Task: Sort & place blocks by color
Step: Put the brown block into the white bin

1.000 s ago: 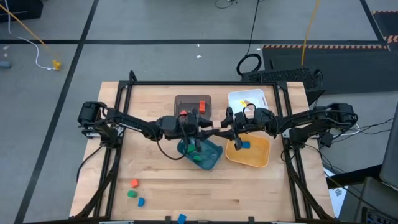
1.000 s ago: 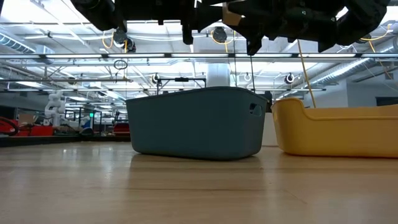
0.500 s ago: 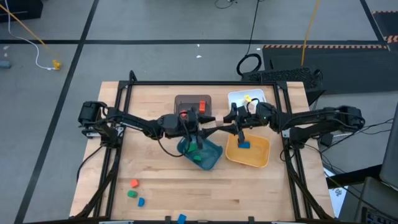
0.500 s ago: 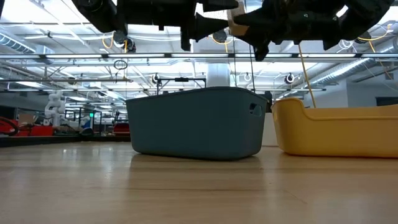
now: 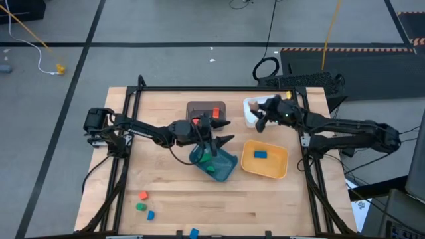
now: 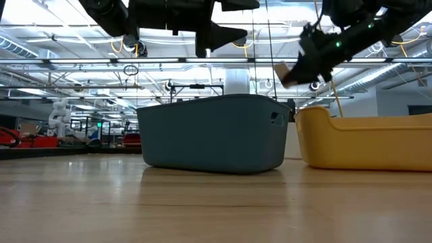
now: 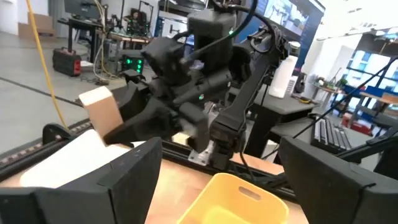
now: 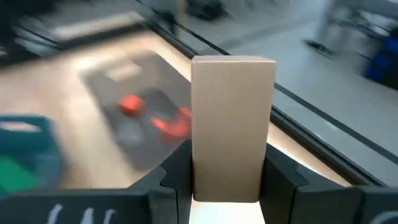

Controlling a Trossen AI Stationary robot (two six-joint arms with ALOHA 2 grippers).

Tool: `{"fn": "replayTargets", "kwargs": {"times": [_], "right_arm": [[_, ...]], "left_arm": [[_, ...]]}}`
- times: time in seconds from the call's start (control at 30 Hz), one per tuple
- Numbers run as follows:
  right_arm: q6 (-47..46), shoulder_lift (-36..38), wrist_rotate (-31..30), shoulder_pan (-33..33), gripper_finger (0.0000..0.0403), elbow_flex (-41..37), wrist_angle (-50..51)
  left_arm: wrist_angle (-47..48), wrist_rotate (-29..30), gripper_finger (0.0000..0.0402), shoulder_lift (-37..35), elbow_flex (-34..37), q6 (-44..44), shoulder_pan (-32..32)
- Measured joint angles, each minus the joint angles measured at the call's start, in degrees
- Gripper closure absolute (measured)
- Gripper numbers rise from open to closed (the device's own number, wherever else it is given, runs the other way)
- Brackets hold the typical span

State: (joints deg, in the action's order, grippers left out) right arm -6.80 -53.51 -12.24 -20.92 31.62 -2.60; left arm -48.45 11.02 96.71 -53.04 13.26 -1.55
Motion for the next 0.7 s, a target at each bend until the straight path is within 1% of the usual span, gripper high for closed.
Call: {"fn": "replayTargets", "kwargs": {"times": [0.13, 0.2, 0.3, 0.47, 0.7], "right_arm": [[-2.05, -1.21, -6.93, -2.83, 0.0289, 0.0, 6.56], [-3.49, -2.49, -9.24, -4.35, 0.0289, -0.03, 8.65], [-4.66, -4.97, -9.19, -6.47, 0.0287, -0.9, 8.01], [-6.18, -8.35, -8.71, -8.84, 0.0257, -2.43, 7.03], [-6.24, -9.11, -8.72, -9.56, 0.023, -2.86, 6.06]], "left_arm": [[0.23, 0.53, 0.0086, 0.0, 0.0, 0.61, 0.03], [0.23, 0.55, 0.0086, 0.0, 0.0, 0.69, 0.03], [0.57, 0.55, 0.0087, 0.0, 0.0, 0.79, -0.11], [1.39, 0.58, 0.0087, 0.0, 0.0, 2.82, -0.17], [3.94, 0.61, 0.0088, 0.0, 0.0, 4.21, -0.12]]}}
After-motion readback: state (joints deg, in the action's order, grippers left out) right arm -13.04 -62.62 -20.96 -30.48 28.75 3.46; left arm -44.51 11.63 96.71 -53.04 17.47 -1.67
